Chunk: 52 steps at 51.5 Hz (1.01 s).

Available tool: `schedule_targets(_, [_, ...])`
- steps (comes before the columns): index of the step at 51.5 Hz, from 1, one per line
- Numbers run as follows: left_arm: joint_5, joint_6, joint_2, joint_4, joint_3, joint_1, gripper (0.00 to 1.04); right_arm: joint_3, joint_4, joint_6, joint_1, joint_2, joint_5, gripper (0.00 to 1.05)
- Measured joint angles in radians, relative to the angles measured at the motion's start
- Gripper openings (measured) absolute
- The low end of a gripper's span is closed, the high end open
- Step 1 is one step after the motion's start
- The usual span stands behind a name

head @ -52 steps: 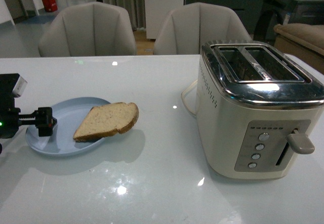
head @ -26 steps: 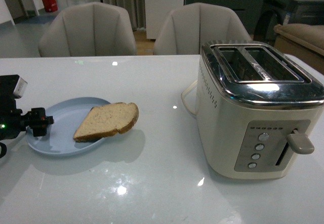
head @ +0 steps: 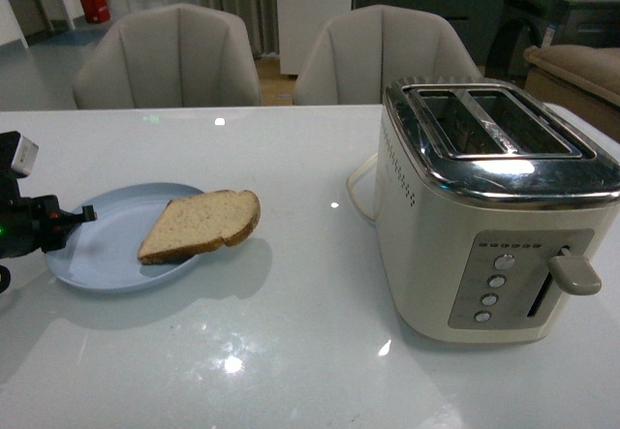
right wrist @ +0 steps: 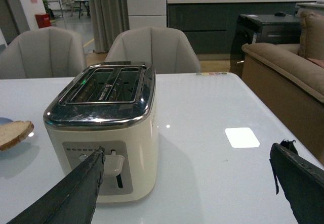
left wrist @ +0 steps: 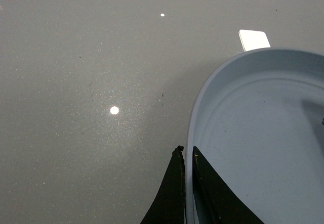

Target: Left arm holds plate, right arm toasts bread

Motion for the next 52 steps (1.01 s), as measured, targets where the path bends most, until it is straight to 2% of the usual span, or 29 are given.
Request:
schedule_targets(27, [-0.005, -0.054, -0.151, -0.035, -0.116, 0.01, 0.03, 0.0, 0.0, 0.0, 0.0, 0.0, 0.0, 0.98])
schedule_targets(44, [-0.006, -0.166, -0.392, -0.215, -0.188, -0.013, 0.03, 0.0, 0.0, 0.0, 0.0, 0.0, 0.0, 0.98])
schedule_targets(52, [0.006, -0.256, -0.559, -0.307, -0.214, -0.07, 0.03, 0.0, 0.0, 0.0, 0.0, 0.0, 0.0, 0.98])
